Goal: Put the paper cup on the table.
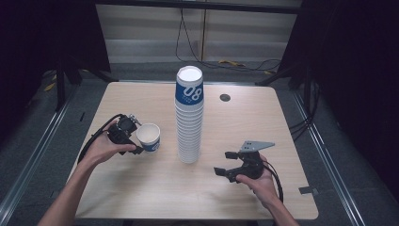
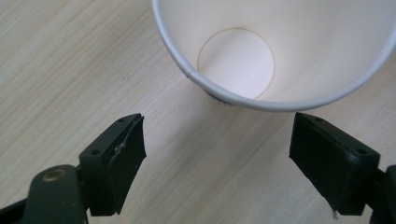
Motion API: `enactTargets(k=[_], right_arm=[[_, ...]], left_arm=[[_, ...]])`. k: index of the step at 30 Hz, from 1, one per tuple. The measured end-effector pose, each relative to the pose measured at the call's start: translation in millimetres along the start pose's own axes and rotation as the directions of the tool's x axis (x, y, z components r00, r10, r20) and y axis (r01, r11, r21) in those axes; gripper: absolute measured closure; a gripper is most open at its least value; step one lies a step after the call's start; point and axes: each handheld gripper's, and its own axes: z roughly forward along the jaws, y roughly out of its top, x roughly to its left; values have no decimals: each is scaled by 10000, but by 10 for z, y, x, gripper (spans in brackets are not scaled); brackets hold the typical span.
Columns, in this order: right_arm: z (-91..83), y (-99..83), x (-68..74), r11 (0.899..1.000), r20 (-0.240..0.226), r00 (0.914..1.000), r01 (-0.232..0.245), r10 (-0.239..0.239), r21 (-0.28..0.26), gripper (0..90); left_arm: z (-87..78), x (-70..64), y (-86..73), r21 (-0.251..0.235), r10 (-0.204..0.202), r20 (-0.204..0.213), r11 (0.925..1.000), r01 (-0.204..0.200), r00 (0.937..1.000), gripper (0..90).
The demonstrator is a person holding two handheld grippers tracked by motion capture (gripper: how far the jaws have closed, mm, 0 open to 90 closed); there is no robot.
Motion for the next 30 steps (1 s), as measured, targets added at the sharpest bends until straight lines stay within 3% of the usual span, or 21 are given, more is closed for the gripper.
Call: enactTargets(k=[8, 10, 12, 16, 18, 20, 23, 26, 29, 30], right_arm=[[-9, 0, -1, 10000, 43, 10000, 18, -18, -37, 155], [-13, 0, -1, 10000, 54, 10000, 2, -2, -36, 156], [-16, 0, -3, 10000, 64, 10000, 17, -17, -31, 156], [-19, 1, -9, 10000, 87, 10000, 1, 0, -30, 156], [-21, 1, -9, 10000, 105, 9999, 0, 1, -38, 156], [-22, 1, -10, 10000, 116, 9999, -13, 13, -48, 155], [-29, 2, -3, 9999, 118, 9999, -12, 14, -114, 156], [-40, 0, -10, 9998, 141, 9998, -114, 116, -191, 156], [-49, -4, -14, 9995, 194, 9995, -230, 235, -236, 156], [-52, -3, -13, 9995, 201, 9995, -220, 225, -233, 156]], left_arm=[[-21, 13, -141, -465, -167, 150, 9988, 174, 9997, 173], [-36, 13, -192, -781, -244, 157, 9966, 256, 9996, 175], [-43, 12, -234, -971, -489, 200, 9940, 506, 9986, 175], [-44, -20, -312, -1079, -207, 194, 9939, 226, 9996, 171], [-35, -44, -350, -1253, 5, -172, 9921, -26, 9999, 173], [-26, -57, -379, -1273, -5, 2, 9919, 5, 10000, 163], [-24, -104, -445, -1756, 138, 70, 9844, -124, 9999, 170], [-37, -136, -503, -2297, 215, 623, 9732, -66, 9978, 167], [-63, -194, -541, -2625, 187, 307, 9649, -100, 9994, 157], [-65, -206, -554, -2698, 224, 401, 9629, -107, 9989, 158]])
